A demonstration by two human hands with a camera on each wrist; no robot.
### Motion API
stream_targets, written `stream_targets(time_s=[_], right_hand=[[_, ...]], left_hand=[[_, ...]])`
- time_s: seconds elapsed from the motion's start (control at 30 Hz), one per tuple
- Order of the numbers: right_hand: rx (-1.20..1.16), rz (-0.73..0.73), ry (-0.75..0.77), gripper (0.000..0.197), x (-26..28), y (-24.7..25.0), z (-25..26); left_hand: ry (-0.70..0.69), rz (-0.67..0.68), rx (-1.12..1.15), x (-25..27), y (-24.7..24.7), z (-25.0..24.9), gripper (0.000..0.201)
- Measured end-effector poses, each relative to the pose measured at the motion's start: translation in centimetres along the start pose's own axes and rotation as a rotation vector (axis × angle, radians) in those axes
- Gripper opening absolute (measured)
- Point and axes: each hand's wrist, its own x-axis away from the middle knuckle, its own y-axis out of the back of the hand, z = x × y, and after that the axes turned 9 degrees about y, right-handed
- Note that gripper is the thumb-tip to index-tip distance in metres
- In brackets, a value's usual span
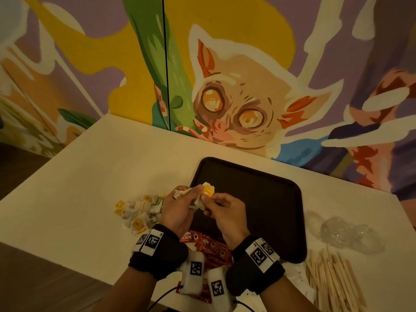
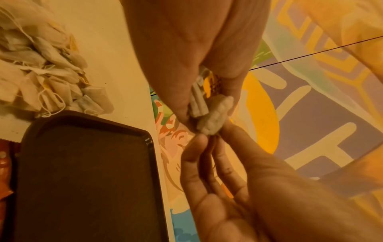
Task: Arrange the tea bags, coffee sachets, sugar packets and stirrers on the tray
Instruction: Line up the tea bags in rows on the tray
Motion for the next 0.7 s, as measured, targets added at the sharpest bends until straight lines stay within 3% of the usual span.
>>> stream_targets(time_s=[0.2, 0.37, 0.43, 0.53, 0.7], right_hand=[[-0.033, 0.064, 0.002, 0.013, 0.3, 0.2, 0.3], [-0.138, 0.137, -0.094, 0.007, 0.5, 0.9, 1.3], [-0.186, 0.17, -0.145, 0.007, 0.3, 1.2, 1.8], [-0.21, 0.191, -0.183, 0.005, 0.0, 1.5, 2.2], [-0.179, 0.25, -0.155, 0.029, -0.1, 2.1, 2.2]], left_hand=[[0.039, 0.01, 0.021, -0.5, 0.4, 0.1, 0.039], [0.003, 0.031, -0.042, -0.5, 0.8, -0.3, 0.017], [-0.039, 0.029, -0.09, -0.3, 0.6, -0.6, 0.006], [-0.183, 0.03, -0.195, -0.3, 0.5, -0.8, 0.021], [-0.365, 0.057, -0.492, -0.2, 0.6, -1.5, 0.01]])
